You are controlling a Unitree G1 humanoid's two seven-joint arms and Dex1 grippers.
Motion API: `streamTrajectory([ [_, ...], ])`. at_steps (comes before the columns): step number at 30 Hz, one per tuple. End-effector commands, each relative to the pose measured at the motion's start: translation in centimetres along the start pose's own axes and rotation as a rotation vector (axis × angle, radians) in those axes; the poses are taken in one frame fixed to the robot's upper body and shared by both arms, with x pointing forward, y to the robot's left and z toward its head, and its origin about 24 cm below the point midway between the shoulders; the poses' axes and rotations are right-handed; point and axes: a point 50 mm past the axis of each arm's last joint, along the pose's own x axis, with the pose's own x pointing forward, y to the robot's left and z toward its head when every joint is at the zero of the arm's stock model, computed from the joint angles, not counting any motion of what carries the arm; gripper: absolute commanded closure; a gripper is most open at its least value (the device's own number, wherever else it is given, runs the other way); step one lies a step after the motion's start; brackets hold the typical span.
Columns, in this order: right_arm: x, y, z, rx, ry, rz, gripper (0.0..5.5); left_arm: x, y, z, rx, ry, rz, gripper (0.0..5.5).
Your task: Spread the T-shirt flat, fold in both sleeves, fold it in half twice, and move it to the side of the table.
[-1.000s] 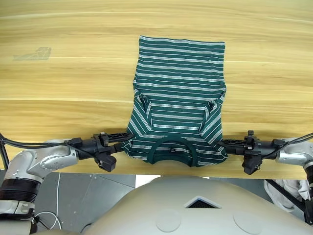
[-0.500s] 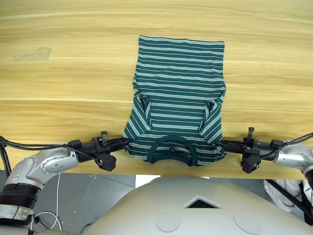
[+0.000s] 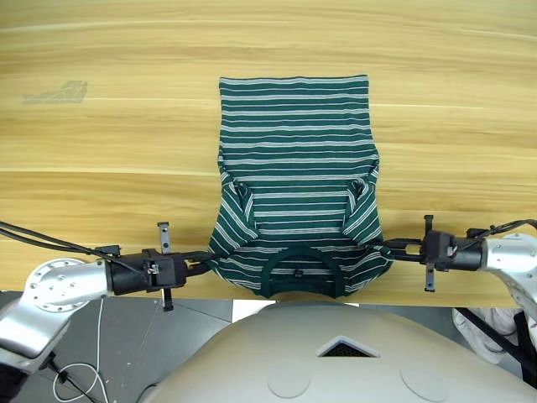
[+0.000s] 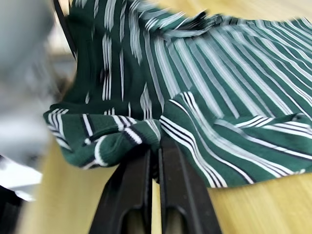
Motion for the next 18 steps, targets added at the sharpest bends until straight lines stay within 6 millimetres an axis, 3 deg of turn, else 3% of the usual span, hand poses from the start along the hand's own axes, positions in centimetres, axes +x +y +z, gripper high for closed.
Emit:
streamTrajectory([
  [1,-0.7,0.3,1.3,0.105,-0.02,0.037,5.5,-0.6,-0.9,1.2,-0.076,0.001,-0.069,5.5],
  [9,-1.3,1.3,2.1,0.196,-0.054,0.075,5.5,-1.3,-1.8,1.2,-0.155,0.005,-0.073,5.5],
  [13,-0.3,-1.3,2.0,0.084,-0.069,-0.025,5.5,-1.6,2.2,0.6,-0.061,0.017,0.107,5.5],
  [18,2.0,-6.9,3.8,-0.115,-0.094,-0.119,5.5,-0.3,8.3,0.0,0.058,0.002,0.337,5.5],
])
